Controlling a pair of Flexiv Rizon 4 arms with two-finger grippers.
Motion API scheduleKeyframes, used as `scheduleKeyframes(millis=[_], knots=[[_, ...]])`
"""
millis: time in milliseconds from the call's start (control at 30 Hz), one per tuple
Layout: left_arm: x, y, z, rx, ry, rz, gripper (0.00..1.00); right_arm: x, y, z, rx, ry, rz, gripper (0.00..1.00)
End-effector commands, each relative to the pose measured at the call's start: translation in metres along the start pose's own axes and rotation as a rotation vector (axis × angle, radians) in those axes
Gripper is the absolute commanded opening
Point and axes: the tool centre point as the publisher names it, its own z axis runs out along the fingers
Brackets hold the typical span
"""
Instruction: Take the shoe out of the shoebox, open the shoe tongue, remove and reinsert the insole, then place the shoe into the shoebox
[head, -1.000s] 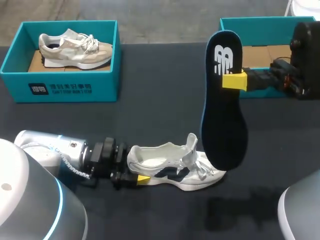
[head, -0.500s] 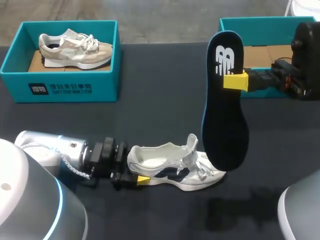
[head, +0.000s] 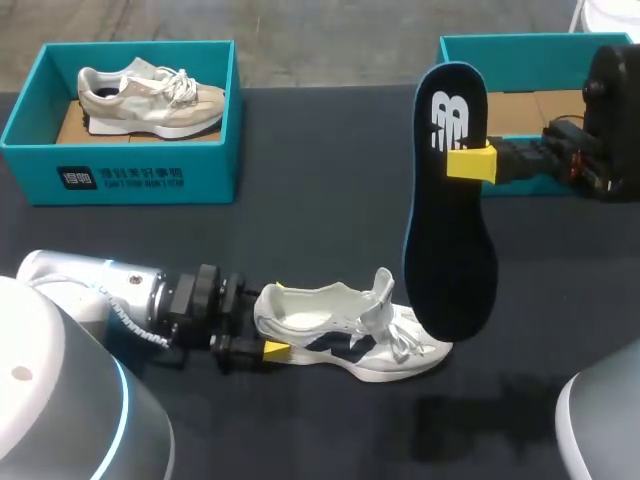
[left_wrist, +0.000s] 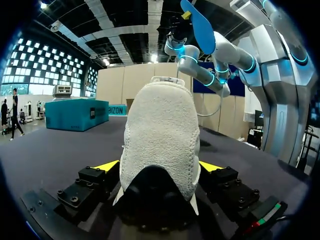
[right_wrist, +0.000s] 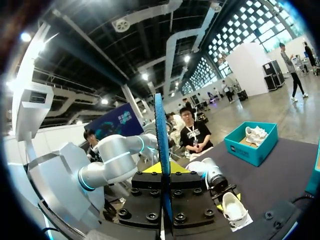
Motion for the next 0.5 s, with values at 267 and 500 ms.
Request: scheduleKeyframes(millis=[267, 500], knots=[[0.000, -0.012, -0.019, -0.065, 0.102, 0.038, 1.00, 0.001, -0.002, 0.000, -0.001, -0.002, 0.002, 0.00], [0.000, -0.016, -0.027, -0.148, 0.122, 0.058, 1.00, 0.001, -0.002, 0.000, -0.001, -0.002, 0.002, 0.00]])
